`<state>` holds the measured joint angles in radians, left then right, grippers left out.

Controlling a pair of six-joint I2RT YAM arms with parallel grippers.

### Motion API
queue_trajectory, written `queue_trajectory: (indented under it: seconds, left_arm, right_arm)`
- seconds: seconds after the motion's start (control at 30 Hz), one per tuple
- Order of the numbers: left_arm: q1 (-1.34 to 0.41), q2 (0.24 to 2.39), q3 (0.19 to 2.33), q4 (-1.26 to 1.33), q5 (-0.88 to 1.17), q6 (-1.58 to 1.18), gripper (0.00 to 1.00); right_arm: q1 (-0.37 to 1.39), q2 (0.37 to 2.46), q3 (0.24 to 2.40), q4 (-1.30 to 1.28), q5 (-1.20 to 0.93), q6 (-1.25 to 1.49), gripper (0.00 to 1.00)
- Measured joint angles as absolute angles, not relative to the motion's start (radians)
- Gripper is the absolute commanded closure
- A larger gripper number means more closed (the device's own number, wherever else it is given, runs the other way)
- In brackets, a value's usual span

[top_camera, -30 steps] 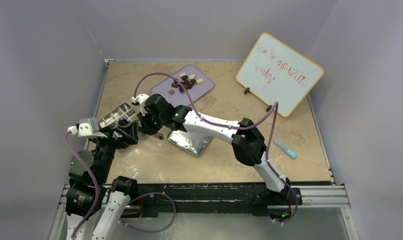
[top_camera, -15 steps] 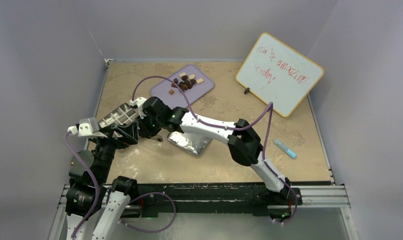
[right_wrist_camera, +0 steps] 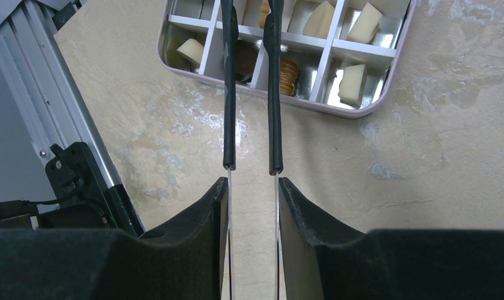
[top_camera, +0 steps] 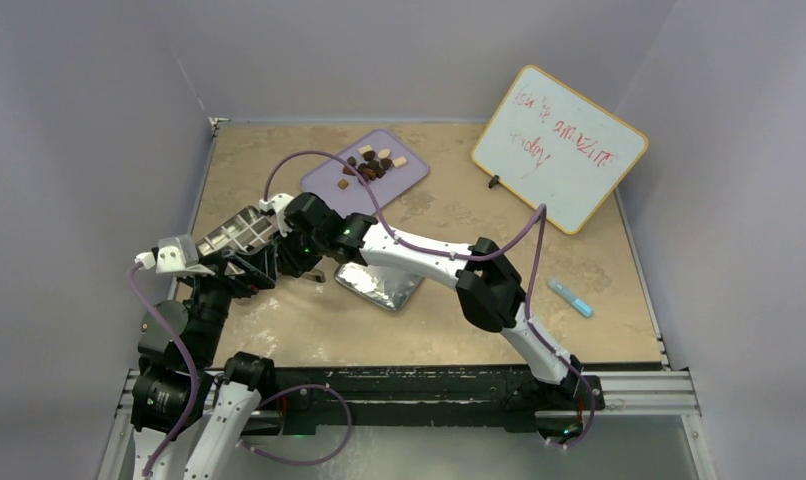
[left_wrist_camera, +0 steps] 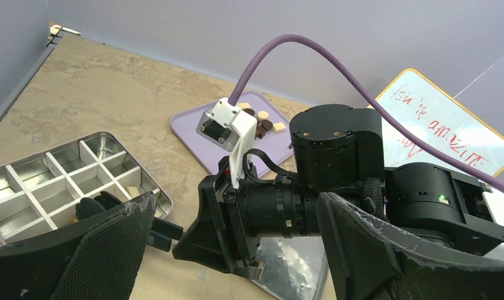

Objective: Pack the chocolate
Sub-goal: Place the fake chocolate in the packing box, then pick up the fake chocolate from the plate.

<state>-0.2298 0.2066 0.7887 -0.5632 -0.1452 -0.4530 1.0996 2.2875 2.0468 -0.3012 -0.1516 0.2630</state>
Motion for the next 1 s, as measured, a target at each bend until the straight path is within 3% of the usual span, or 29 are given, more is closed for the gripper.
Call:
queue_trajectory:
  seconds: [0.3,0.57,1.0]
  left_arm:
    - [-0.230,0.207,0.789,-0.563,-0.145,-0.453,0.02]
    - [-0.230,0.207,0.789,-0.563,-0.145,-0.453,0.02]
    - [-0.229,0.224,0.785,-0.562,-0.121,-0.453,0.02]
  right_arm:
    - [1.100,2.275,2.041,-0.299,-0.147,0.250,0.68]
    - [1.070,2.143,1.944,-0.283,-0.110,0.238,0.68]
    - [0.897,2.033,1.788,-0.289,0.113,0.177,0.67]
